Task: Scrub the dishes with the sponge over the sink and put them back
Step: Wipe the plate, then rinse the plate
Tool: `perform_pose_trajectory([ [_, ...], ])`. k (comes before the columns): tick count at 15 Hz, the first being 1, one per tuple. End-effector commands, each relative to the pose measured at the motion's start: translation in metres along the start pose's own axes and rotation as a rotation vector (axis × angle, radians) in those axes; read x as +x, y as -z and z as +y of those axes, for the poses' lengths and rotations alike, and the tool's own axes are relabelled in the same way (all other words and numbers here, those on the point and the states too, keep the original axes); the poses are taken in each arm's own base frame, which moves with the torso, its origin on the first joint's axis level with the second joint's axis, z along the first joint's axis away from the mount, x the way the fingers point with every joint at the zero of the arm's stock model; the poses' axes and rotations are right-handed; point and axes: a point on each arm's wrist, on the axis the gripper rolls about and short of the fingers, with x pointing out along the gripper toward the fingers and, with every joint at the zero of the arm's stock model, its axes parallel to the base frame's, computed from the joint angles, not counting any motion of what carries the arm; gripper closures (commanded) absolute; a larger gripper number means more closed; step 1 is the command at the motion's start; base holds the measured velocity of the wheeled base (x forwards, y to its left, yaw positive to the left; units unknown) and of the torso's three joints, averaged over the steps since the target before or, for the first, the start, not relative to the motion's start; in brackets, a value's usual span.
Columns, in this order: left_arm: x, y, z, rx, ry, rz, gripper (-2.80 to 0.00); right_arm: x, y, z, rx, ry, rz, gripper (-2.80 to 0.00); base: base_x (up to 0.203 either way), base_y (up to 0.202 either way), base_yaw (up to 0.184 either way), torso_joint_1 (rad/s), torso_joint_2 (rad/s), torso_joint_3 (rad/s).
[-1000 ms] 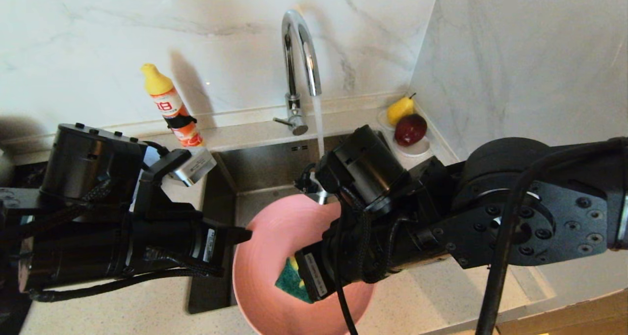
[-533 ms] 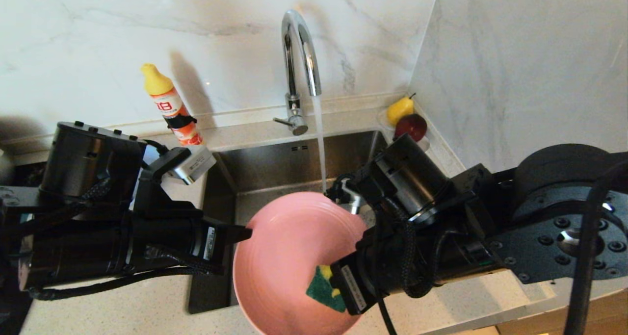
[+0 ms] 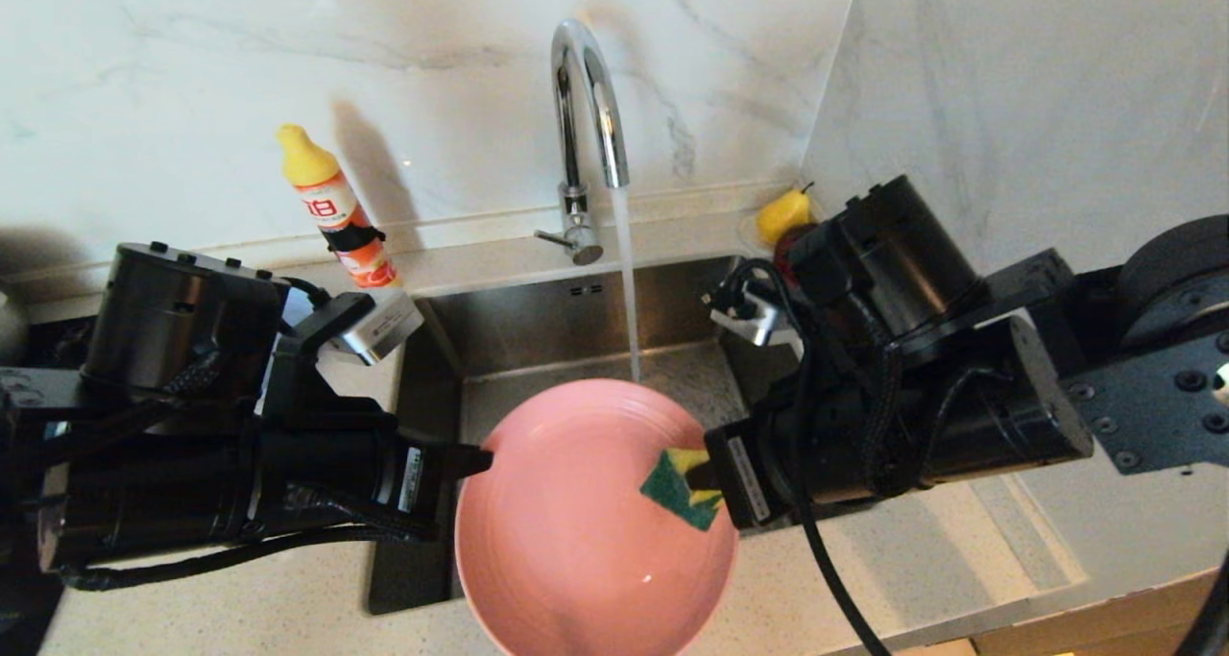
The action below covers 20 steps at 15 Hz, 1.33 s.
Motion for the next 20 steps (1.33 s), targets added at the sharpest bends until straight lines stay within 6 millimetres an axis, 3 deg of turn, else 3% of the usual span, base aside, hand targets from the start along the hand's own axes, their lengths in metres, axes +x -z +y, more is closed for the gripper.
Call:
perform_pose_trajectory([
  [1, 0.007, 0.001, 0.001, -0.028, -0.007, 0.02, 0.0, -0.031, -0.015, 0.002, 0.006, -0.02, -0.099, 0.0, 0.0, 0.0, 0.0, 0.0, 0.0, 0.0],
  [5, 0.029, -0.001, 0.007, -0.06, -0.028, 0.034, 0.0, -0.089, -0.029, 0.01, 0.002, -0.065, -0.236, 0.0, 0.0, 0.0, 0.0, 0.0, 0.0, 0.0],
  [11, 0.095, -0.018, 0.023, -0.171, -0.181, 0.057, 0.0, -0.141, -0.011, 0.009, 0.002, -0.091, -0.286, 0.0, 0.0, 0.0, 0.0, 0.0, 0.0, 0.0],
  [17, 0.167, -0.043, 0.036, -0.273, -0.335, 0.067, 0.0, -0.146, 0.009, 0.003, 0.034, -0.087, -0.248, 0.0, 0.0, 0.0, 0.0, 0.0, 0.0, 0.0],
  [20, 0.191, -0.051, 0.039, -0.289, -0.369, 0.058, 0.0, -0.144, 0.015, 0.001, 0.035, -0.081, -0.232, 0.0, 0.0, 0.0, 0.0, 0.0, 0.0, 0.0],
])
